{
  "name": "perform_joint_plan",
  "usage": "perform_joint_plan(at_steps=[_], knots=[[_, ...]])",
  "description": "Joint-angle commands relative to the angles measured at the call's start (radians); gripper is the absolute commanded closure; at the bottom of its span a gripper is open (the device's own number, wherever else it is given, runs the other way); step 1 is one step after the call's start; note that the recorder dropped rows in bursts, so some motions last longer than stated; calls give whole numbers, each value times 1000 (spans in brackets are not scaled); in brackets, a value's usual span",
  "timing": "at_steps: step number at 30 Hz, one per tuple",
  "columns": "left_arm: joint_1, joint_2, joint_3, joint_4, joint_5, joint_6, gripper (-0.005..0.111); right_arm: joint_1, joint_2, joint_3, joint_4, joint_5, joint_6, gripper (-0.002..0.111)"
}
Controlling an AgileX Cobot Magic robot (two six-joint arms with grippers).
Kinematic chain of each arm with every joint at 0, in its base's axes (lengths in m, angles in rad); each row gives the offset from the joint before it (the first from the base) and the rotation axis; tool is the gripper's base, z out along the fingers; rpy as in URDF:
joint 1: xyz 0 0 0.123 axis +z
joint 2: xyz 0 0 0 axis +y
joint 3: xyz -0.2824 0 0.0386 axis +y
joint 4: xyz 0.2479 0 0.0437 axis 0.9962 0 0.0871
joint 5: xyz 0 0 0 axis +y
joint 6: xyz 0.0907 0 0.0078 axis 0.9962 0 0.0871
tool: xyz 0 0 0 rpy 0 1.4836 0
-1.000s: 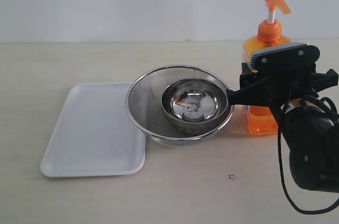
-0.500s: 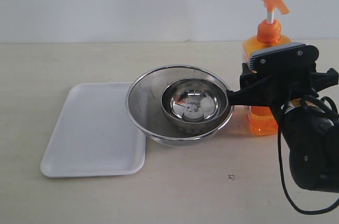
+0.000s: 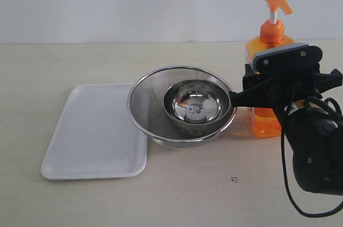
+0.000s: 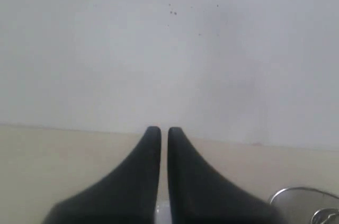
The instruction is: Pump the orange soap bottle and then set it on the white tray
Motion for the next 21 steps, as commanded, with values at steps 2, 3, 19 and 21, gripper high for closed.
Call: perform_joint_plan(at_steps=[2, 3, 19, 21], knots=[[-6, 2, -8, -5, -55, 3, 102, -2, -2, -1, 1, -41, -10, 103], [-6, 2, -8, -5, -55, 3, 102, -2, -2, -1, 1, -38, -10, 103], [-8, 111, -74, 97, -61, -162, 102, -2, -2, -1, -5, -3, -11, 103], [-19, 148, -117, 150, -61, -162, 102, -2, -2, -1, -5, -3, -11, 103]])
